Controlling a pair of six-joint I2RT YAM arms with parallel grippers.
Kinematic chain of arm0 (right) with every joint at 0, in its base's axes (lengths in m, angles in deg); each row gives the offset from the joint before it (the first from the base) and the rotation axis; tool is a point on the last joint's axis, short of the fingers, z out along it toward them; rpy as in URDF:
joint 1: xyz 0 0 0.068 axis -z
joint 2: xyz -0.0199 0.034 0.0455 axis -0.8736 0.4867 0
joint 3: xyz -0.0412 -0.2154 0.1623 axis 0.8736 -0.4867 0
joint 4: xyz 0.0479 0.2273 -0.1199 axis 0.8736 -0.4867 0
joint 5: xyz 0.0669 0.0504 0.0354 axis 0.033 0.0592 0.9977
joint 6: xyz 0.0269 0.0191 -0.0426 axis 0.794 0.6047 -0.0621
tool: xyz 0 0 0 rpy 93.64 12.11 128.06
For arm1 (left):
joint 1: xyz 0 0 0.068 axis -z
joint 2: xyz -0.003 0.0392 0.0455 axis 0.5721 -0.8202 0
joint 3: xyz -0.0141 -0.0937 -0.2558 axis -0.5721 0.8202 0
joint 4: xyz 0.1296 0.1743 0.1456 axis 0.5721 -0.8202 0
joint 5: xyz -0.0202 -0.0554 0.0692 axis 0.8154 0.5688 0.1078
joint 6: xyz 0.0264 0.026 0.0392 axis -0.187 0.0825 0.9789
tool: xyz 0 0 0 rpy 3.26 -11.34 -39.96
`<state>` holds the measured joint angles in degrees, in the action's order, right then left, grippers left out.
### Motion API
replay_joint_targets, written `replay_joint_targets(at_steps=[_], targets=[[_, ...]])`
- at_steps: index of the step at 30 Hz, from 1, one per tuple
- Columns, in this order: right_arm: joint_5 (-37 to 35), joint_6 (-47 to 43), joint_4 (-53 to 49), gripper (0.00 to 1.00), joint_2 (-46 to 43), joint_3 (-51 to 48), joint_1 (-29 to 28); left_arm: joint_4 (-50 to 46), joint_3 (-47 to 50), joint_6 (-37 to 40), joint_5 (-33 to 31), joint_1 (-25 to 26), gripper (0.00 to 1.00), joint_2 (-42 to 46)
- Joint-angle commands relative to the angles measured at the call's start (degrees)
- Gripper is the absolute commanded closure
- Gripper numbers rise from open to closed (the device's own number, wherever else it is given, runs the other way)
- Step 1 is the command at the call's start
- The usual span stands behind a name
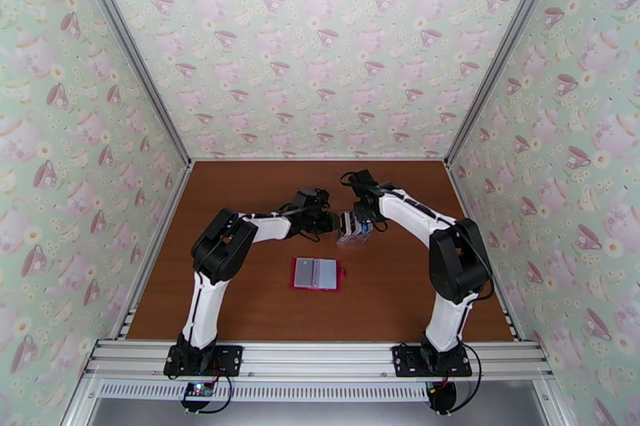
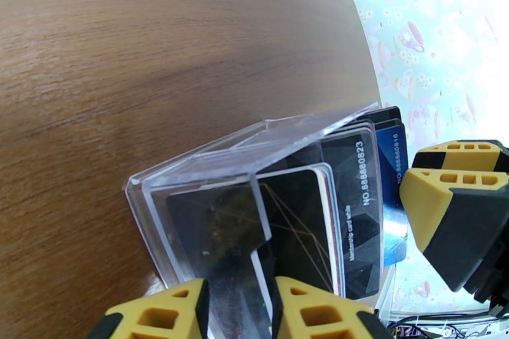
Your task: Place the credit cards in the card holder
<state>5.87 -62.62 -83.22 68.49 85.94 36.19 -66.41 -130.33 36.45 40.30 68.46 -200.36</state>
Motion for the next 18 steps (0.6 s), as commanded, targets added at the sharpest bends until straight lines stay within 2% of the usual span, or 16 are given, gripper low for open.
replay_joint_targets(at_steps=[1,6,14,18], targets=[[1.2,0.4,0.2,0.58,-0.7,0.2,1.0,-8.2,2.8,0.1,-2.4,-0.8,0.70,-4.3],[2.5,0.4,-0.1,0.57,1.6,1.4,1.9,-8.0,2.9,0.0,-2.3,-0.9,0.70,-4.3],[-0.2,0.5,-1.5,0.58,-0.9,-0.9,2.0,-7.3,3.0,-0.8,-2.0,-0.9,0.70,-4.8],[-0.7,0.3,-2.4,0.58,1.1,1.0,2.3,-7.2,3.1,-0.9,-2.1,-0.9,0.69,-4.7]])
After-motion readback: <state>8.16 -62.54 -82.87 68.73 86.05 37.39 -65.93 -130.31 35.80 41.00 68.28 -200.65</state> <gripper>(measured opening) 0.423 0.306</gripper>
